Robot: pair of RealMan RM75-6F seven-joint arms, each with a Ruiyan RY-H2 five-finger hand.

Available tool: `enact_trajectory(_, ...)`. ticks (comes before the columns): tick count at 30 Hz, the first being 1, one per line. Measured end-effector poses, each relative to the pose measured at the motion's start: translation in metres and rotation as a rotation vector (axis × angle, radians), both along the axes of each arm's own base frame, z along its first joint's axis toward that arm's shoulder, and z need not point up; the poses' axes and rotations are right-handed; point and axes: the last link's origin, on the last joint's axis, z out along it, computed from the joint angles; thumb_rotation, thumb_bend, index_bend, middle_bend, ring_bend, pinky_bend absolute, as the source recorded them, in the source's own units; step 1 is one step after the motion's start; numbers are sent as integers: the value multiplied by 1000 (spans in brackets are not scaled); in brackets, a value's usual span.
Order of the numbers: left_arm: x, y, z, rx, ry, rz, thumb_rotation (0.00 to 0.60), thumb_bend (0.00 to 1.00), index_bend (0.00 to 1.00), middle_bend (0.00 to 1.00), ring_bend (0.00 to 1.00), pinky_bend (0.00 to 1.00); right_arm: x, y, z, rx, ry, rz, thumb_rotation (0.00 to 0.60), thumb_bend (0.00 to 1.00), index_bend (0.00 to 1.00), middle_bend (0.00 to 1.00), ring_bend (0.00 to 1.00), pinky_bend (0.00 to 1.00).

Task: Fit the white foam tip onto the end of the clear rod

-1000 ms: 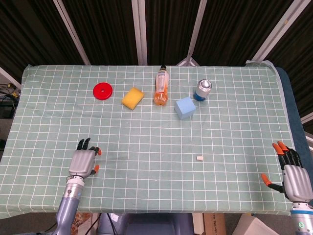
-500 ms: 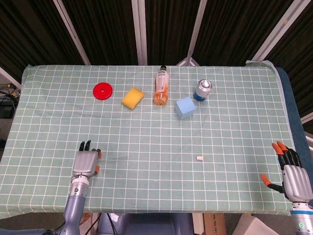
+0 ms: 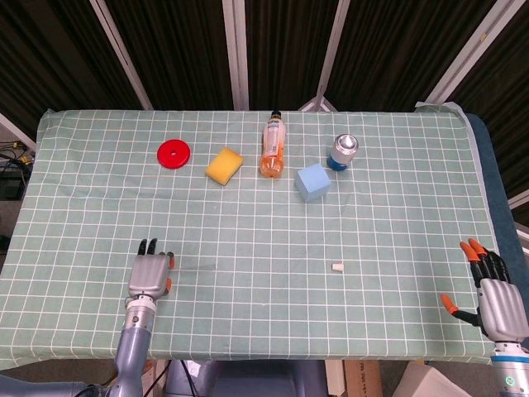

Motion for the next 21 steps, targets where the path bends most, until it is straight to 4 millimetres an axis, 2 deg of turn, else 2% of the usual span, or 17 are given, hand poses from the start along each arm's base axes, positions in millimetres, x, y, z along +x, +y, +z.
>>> enact_trajectory(21,-3,0,-3,2,50,-11,600,475,425,458,74,0,1,1,-1,3,-12,-2,600,308,0,0,0,0)
